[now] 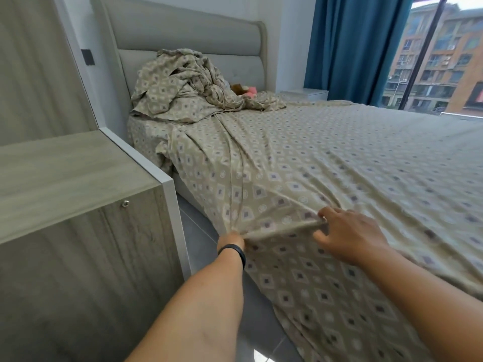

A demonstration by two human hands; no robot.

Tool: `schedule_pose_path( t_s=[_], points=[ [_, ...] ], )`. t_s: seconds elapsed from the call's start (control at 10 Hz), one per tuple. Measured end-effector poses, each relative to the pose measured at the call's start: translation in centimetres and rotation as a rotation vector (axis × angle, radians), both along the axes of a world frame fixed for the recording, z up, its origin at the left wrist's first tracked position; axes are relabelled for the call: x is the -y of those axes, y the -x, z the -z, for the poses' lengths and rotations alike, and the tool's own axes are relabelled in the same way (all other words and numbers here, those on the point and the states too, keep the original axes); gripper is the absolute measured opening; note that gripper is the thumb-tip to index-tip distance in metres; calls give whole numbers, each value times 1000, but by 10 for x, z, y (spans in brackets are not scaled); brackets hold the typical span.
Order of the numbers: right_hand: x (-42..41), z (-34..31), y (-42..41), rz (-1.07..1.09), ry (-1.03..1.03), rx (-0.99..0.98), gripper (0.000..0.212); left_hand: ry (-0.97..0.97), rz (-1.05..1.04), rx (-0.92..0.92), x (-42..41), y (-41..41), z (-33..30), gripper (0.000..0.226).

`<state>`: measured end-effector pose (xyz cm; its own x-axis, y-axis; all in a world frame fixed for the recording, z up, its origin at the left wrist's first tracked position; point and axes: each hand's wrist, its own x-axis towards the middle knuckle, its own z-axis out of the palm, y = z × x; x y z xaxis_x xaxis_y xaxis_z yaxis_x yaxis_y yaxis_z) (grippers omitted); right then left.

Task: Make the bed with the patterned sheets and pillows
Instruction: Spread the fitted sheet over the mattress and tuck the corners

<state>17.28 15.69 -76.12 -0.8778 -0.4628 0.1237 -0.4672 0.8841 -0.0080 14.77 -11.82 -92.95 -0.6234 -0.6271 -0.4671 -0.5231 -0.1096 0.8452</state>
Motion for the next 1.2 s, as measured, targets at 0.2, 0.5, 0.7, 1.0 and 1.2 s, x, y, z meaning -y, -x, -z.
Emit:
schedule_pose_path(
  t_s=[0.2,0.5,0.7,1.0,1.2],
  points=[
    [-8,1,-1,-8,-23,37,57,-75,-174,-64,-45,14,-33,51],
    [-144,34,-43,152,7,-125,60,928,497,-592,-209,18,-140,28],
    [-255,41,-94,407,80,-164,62,1179,1059,-623,-296,1,-141,29],
    [-378,35,-141,766,511,-113,51,1104,1522,-548,-433,-32,-163,41],
    [-400,39,-138,1052,1481,306,40,1202,1506,-587,-475,-34,-167,13]
  ],
)
